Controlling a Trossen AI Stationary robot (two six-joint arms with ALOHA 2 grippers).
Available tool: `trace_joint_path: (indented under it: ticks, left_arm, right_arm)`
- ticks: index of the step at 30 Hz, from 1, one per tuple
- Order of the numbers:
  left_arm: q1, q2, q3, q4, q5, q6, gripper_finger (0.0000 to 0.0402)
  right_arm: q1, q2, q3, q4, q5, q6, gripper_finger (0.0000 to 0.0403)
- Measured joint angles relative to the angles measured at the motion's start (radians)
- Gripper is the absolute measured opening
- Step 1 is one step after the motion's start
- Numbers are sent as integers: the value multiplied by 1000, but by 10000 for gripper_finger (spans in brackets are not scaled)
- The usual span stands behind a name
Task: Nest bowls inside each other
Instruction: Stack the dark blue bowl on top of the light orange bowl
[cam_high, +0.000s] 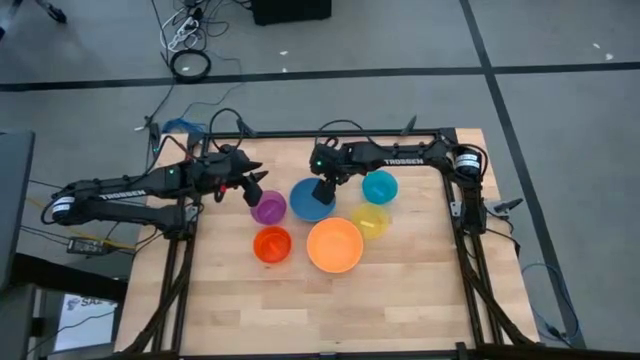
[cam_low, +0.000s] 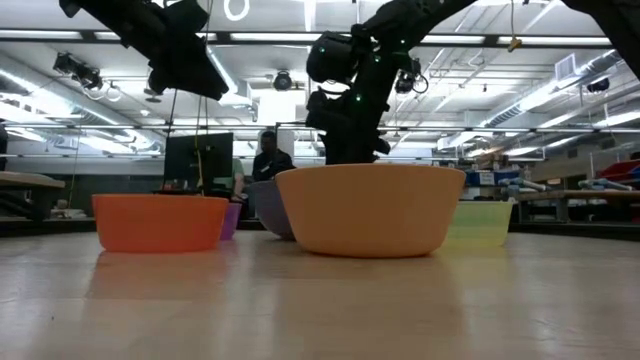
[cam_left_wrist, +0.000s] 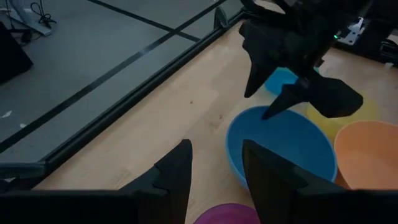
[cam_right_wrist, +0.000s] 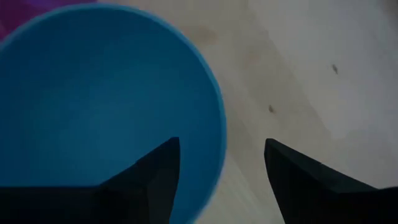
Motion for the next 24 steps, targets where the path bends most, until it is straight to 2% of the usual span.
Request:
trace_joint_path:
  ticks: [7,19,22,24]
  left_arm:
    - [0,0,0,0,0,-1,149]
    - [0,0,0,-1,0,-8,149]
    - [0,0,0,0,0,-8,149]
    - [0,0,0,0,0,-8,149]
  right_arm:
    - [1,0,0,21,46,35,220]
    - [2,102,-37,83,19,78,214]
    - [-2,127,-39,99,25,55,189]
    - [-15,131,-39,101,45,46,153]
